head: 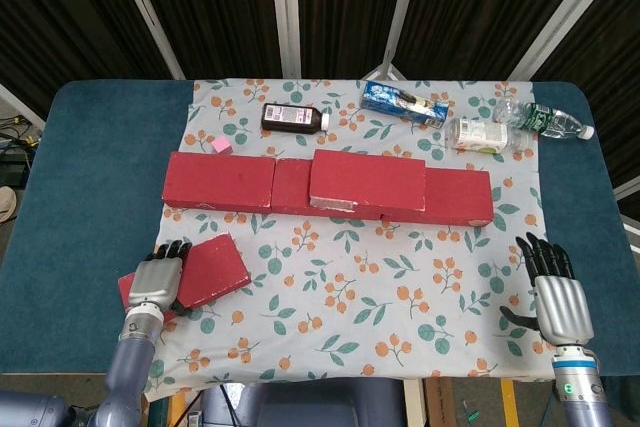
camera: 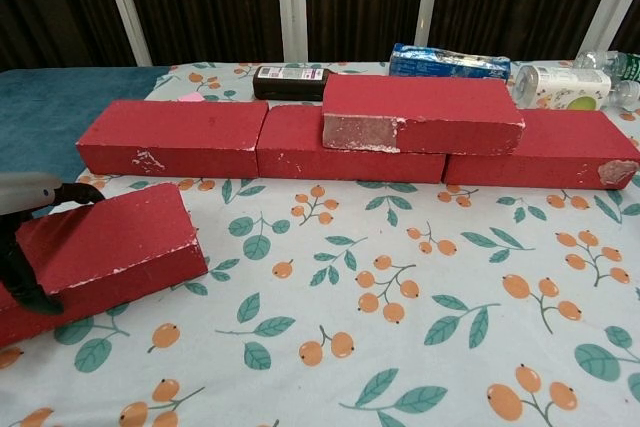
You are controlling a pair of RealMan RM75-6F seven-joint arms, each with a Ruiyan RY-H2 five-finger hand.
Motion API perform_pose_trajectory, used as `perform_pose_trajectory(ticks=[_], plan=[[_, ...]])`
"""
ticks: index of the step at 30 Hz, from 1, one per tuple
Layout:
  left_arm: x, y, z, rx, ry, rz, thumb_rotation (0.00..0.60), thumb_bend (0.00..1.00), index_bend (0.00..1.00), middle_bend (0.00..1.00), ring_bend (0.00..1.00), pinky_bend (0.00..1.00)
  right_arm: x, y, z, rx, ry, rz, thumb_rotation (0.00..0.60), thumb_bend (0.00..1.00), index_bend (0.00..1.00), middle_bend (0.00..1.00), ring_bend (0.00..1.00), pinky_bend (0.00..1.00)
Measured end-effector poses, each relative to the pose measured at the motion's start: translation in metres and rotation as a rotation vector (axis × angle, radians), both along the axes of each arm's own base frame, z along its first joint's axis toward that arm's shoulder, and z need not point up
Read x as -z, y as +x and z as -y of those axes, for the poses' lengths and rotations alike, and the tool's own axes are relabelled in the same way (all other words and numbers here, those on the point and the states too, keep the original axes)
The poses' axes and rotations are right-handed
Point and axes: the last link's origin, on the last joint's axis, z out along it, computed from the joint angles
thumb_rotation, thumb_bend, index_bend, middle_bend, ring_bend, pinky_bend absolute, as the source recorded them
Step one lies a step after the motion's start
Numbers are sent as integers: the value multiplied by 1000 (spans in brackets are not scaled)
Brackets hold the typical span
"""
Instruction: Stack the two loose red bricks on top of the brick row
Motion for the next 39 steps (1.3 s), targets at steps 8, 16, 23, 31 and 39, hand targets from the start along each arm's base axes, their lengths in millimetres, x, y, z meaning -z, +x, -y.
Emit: perform_pose_trajectory(ticks=[8,16,23,31,39], plan=[[1,0,-1,9,8,-30,600,0,5,134,2,168,2,-1,1,5,8,8,600,152,0,0,0,0],[2,0,-2,18,8,-81,600,7,174,313,92,222,0,-1,1,3,-3,14,600,153,0,0,0,0],[-3,3,-5,40,50,-108,600,76,270,383,162,263,0,-1,1,-1,-5,18,600,153,0,0,0,0],[-24,21,-5,137,95,-75,600,86,310,394,175,257,1,0,1,-5,-3,18,600,153,0,0,0,0],[-55,54,-18,236,10,3,600,96,313,394,175,222,0,-5,3,24,-12,8,600,153,0,0,0,0]])
